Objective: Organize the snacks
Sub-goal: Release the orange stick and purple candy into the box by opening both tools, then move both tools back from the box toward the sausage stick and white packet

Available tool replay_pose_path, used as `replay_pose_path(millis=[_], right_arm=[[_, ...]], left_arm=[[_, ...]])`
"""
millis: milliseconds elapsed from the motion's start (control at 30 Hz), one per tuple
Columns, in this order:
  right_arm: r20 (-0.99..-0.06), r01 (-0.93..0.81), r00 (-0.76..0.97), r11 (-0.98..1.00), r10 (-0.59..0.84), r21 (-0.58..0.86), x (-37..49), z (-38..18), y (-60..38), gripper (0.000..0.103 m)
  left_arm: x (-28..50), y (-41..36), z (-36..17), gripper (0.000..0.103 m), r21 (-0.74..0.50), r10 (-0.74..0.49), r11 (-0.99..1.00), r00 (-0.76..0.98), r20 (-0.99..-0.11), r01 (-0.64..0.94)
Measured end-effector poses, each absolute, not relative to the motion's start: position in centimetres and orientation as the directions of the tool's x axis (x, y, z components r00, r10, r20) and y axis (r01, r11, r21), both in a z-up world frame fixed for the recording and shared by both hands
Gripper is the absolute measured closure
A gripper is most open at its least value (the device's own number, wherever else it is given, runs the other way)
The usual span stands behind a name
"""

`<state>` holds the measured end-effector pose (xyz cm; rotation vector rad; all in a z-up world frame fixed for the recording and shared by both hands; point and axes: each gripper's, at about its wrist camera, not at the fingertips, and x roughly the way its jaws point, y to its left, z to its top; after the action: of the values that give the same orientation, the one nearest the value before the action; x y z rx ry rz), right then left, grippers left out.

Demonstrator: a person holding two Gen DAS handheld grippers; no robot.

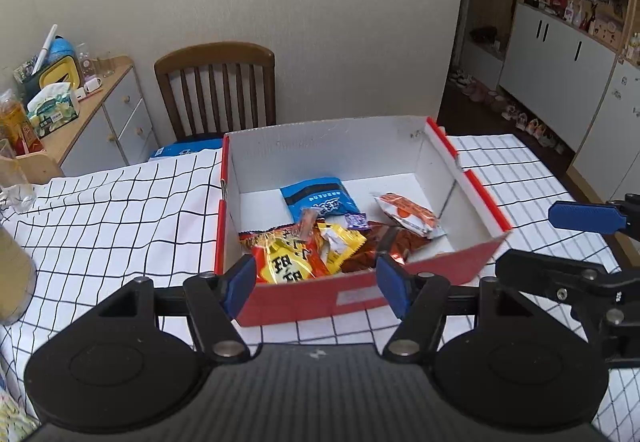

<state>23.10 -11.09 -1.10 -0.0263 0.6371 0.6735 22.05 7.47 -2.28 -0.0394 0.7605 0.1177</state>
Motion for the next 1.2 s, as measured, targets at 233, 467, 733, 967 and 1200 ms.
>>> replay_pose_path(millis=[233,467,733,967,1200], right_arm=[[-0.516,-0.591,0.629,0.789,0.581,0.167,20.4,-0.4,-12.7,0.014],[-0.496,-0.593,0.658,0.796,0.567,0.123,17.5,-0.7,-14.0,0.003],[-0.531,-0.560,0.651,0.815,0.543,0.147,15.8,-2.6,-15.8,0.000],[-0.582,-0.472,0.675,0.872,0.454,0.132,14.4,-5.9,-16.8,0.000],[-0.642,-0.406,0.647,0.898,0.411,0.166,14.3,-8.9,-17.3,0.000]], left_arm=[[19.1,6.6,-1.8,0.037,-0.025,0.077,0.992,0.731,-0.678,-0.128],[16.8,5.4,-2.1,0.031,-0.036,0.066,0.992,0.735,-0.675,-0.122],[15.0,4.2,-3.3,0.027,-0.024,0.072,0.992,0.726,-0.684,-0.122],[14.5,3.9,-5.2,0.020,-0.052,0.068,0.987,0.700,-0.711,-0.149],[14.5,4.6,-8.0,0.020,-0.088,0.077,0.970,0.627,-0.775,-0.228]])
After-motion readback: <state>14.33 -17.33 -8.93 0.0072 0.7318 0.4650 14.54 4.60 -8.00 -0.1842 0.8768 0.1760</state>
